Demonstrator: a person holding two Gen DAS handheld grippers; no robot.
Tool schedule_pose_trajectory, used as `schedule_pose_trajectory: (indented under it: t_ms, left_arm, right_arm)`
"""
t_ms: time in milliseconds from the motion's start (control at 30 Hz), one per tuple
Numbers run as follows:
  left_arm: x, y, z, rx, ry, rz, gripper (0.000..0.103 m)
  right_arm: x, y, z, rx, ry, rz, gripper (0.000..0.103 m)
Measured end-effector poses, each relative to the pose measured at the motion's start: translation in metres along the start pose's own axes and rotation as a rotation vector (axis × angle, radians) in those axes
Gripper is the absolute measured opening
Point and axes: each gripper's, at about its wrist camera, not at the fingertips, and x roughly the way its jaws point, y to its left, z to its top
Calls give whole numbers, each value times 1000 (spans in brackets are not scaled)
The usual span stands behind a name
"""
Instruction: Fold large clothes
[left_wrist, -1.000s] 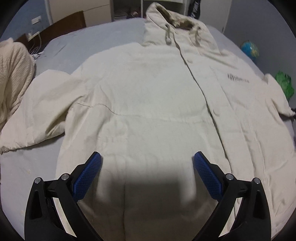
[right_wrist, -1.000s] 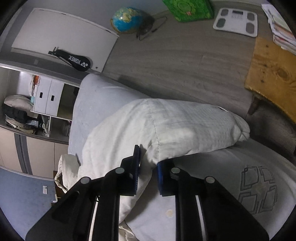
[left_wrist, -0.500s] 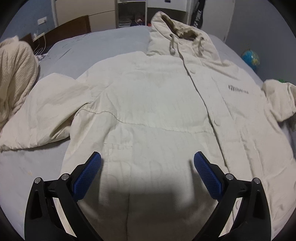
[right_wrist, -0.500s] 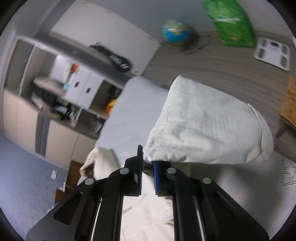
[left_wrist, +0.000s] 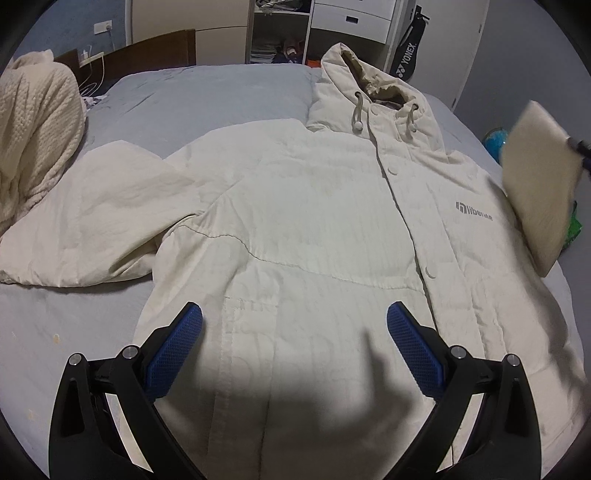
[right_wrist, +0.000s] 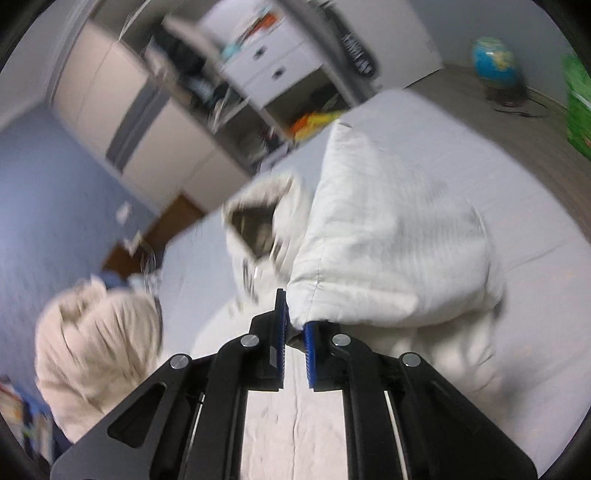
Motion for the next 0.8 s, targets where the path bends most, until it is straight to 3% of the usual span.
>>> schedule_pose_trajectory:
  t_ms: [167,400,467,533,600,733,800]
  left_arm:
    - [1,7,1,-33,2,-6,96]
    - [3,9,1,-45,13,-8,96]
    - [4,7,0,-33,15,-3,96]
    - [5,4,0,-21,17,5,96]
    - [5,2,-1,-5,18,10,96]
    - [5,-7,-4,41,15,24,96]
    - [5,-14,-5,66,25,-9,96]
  right_arm:
    - [51,28,-45,-102,123,-45,7]
    - [92,33,-107,-220,262,-126,10]
    - [101,34,-115,-232,309,-126,17]
    - [101,30,-121,-223,323,-109,44]
    - [91,22,-124,-211,302,-88,61]
    - [60,3,-132,-148,233,-37,61]
    - [42,-13,-133,-105,191,-40,61]
